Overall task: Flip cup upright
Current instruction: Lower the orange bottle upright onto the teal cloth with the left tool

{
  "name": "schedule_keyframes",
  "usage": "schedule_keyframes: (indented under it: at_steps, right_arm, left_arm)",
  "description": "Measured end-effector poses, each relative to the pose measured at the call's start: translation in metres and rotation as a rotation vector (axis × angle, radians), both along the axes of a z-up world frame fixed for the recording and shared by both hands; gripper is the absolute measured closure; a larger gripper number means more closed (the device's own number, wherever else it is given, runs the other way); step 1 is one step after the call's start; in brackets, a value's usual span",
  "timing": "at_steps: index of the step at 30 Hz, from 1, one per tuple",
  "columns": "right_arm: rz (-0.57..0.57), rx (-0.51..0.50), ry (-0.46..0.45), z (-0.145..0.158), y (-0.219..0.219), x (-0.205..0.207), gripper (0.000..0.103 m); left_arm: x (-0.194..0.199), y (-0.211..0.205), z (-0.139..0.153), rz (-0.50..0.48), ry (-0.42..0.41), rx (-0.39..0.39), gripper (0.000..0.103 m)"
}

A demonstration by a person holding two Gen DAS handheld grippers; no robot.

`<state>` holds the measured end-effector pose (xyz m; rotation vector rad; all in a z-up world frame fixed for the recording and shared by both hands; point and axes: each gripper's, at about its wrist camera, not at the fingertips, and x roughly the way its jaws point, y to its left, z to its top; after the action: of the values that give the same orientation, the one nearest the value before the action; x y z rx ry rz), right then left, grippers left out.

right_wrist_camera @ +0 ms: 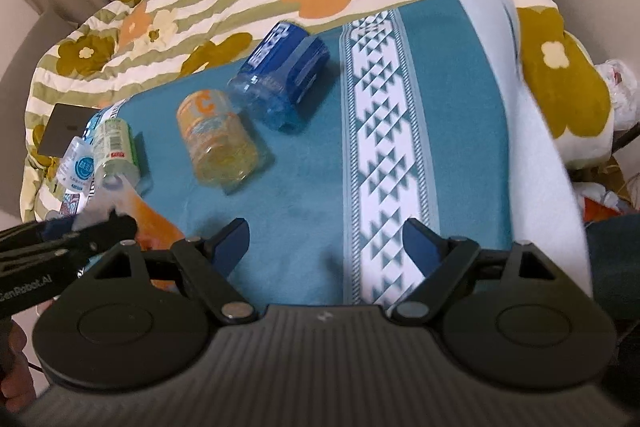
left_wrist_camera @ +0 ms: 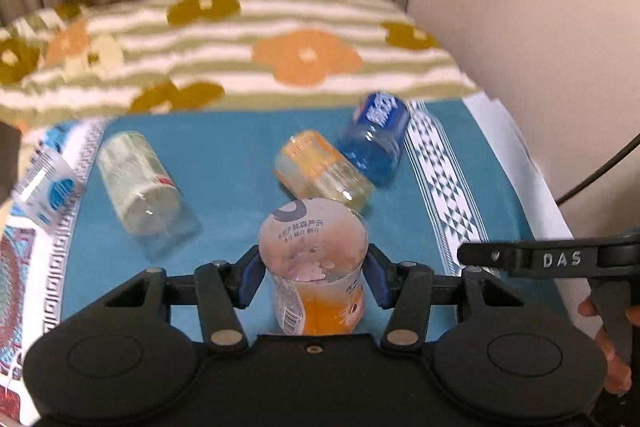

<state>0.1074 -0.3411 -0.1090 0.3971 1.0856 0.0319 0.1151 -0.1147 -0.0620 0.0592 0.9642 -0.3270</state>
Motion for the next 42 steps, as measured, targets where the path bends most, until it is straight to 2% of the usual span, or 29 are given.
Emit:
schedule_keyframes:
  at_steps: [9,12,23,27,29,30,31,37,42]
  right_arm:
    - [-0.042,0.010,0.004,-0.028,0.041,-0.028,0.004]
    - [-0.060,0.009,0.006,-0.034,0.048,-0.035,0.004]
    - [-0.109,-0.001,0.006,-0.040,0.063,-0.054,0.004]
    - [-0.116,-0.007,0.005,-0.038,0.064,-0.057,0.004]
    - [-0.120,-0.008,0.004,-0.038,0.064,-0.057,0.004]
    - [-0.121,-0.009,0.004,-0.037,0.064,-0.058,0.004]
    - [-0.122,-0.010,0.003,-0.037,0.064,-0.058,0.004]
    - [-0.126,-0.024,-0.006,-0.031,0.064,-0.059,0.004]
    - [-0.134,-0.044,-0.027,-0.015,0.063,-0.063,0.004]
  left_arm:
    - [-0.024,0.021,-0.029,-0.066,-0.239,0.012,0.045]
    - [-0.030,0.026,-0.039,-0.081,-0.273,0.002,0.044]
    - [-0.039,0.028,-0.056,-0.146,-0.268,0.014,0.042]
    - [-0.037,0.028,-0.057,-0.149,-0.240,0.008,0.042]
    - [-0.036,0.029,-0.057,-0.146,-0.222,0.004,0.033]
    - [-0.036,0.029,-0.057,-0.144,-0.215,0.000,0.022]
    - [-0.036,0.030,-0.056,-0.141,-0.213,-0.004,0.018]
    - [-0.033,0.032,-0.054,-0.135,-0.198,-0.007,0.012]
    - [-0.041,0.041,-0.042,-0.119,-0.186,-0.007,0.011]
